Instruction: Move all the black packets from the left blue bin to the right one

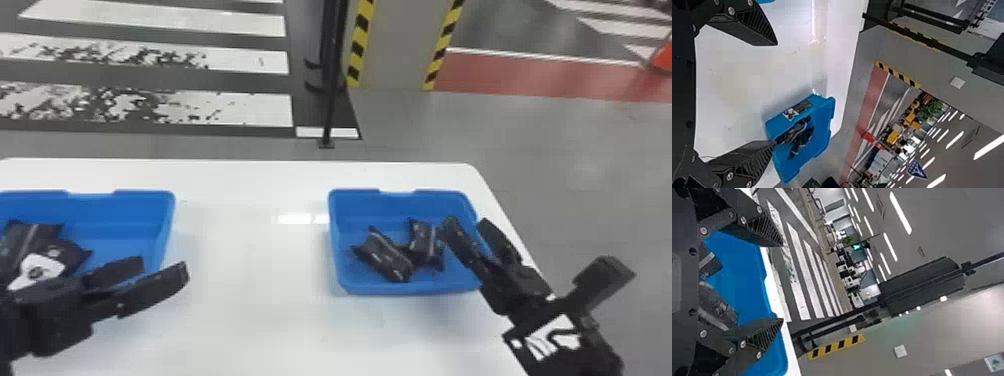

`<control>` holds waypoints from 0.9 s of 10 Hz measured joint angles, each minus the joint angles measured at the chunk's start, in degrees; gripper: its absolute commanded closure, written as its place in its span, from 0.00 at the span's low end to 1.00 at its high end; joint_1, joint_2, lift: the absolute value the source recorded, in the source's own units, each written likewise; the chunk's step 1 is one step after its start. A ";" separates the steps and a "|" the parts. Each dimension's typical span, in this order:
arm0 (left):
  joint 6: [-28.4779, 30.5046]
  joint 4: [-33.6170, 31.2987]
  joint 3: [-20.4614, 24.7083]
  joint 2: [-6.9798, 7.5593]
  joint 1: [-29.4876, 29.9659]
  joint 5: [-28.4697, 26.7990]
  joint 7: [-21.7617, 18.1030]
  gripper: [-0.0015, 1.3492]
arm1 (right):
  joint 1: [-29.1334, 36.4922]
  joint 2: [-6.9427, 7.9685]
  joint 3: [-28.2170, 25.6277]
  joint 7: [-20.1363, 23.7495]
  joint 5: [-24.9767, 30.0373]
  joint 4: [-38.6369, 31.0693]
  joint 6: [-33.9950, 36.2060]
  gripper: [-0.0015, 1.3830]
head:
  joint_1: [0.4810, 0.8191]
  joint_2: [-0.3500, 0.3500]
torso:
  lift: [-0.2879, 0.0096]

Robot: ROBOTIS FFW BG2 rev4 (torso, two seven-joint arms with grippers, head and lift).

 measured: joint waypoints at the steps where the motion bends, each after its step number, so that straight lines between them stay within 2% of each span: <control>1: 0.13 -0.17 1.15 0.05 0.07 -0.55 0.00 0.12 | 4.04 1.37 0.00 -0.85 3.00 -4.34 -2.52 0.08 | 0.63 0.29 | 0.50; 3: 0.28 -0.82 4.17 0.05 0.09 -2.19 0.01 0.12 | 11.77 3.27 0.52 -1.72 8.10 -11.70 -6.22 0.08 | 0.63 0.36 | 0.50; 4: 0.42 -0.95 5.59 -0.09 0.00 -3.18 0.05 0.12 | 15.88 3.47 1.40 -2.59 9.00 -14.83 -7.66 0.08 | 0.63 0.38 | 0.50; 7: 2.77 -0.98 11.73 -0.38 -1.30 -9.37 0.35 0.12 | 24.38 3.53 3.15 -3.50 11.89 -19.59 -8.95 0.08 | 0.63 0.59 | 0.50; 9: 7.01 -0.60 14.43 0.91 -4.88 -16.57 0.98 0.12 | 26.84 3.53 4.28 -3.43 11.96 -20.00 -8.58 0.08 | 0.63 0.75 | 0.50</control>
